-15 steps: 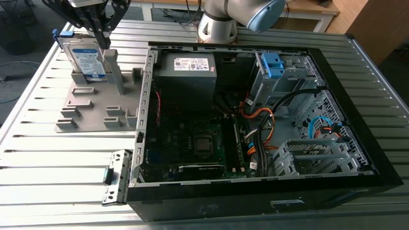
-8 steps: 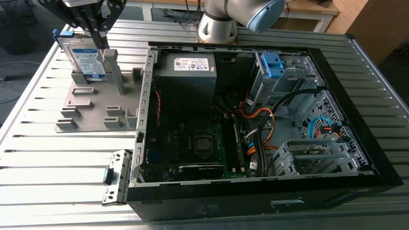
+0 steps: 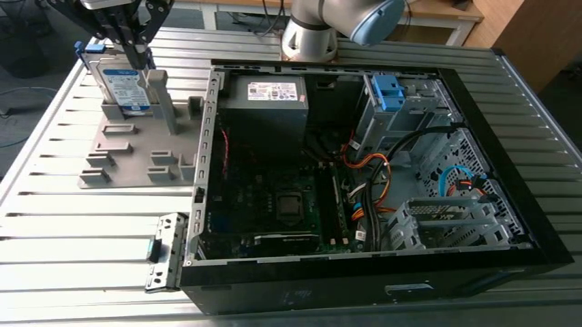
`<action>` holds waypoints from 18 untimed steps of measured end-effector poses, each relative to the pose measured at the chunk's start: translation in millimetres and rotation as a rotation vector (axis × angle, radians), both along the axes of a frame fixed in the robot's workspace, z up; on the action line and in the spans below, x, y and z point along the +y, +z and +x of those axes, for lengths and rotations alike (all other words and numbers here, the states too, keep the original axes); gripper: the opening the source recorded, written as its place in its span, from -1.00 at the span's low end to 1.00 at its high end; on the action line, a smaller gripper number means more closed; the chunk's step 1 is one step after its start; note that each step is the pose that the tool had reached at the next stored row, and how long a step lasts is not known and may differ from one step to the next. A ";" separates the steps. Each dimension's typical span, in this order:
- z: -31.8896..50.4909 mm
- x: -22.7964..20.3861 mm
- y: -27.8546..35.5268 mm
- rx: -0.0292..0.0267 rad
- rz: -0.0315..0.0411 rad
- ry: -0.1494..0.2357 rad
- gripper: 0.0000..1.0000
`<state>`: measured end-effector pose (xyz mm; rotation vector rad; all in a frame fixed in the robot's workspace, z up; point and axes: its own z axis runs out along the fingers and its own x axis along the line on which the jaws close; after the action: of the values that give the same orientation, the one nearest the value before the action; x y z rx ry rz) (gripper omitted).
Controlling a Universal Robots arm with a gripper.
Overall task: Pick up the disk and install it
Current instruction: 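Reach for the disk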
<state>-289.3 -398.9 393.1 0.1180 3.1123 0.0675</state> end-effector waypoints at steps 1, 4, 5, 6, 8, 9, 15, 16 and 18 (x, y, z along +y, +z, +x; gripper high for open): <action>-0.9 0.0 0.0 0.0000 0.0001 0.000 -0.79; -5.0 0.0 -0.2 -0.0001 0.0001 0.000 -0.79; -6.6 0.0 -0.2 -0.0001 0.0002 0.000 -0.79; -8.1 0.0 -0.3 -0.0001 0.0001 0.000 -0.79; -10.8 0.0 -0.3 0.0000 0.0001 0.000 -0.79; -11.9 0.0 -0.4 0.0000 0.0001 0.000 -0.79; -18.8 0.1 -0.8 0.0000 0.0001 0.000 -0.79; -19.6 0.1 -0.8 -0.0001 0.0001 0.000 -0.79; -20.9 0.2 -0.8 0.0000 0.0001 0.000 -0.79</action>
<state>-310.3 -398.7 392.3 0.1180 3.1124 0.0676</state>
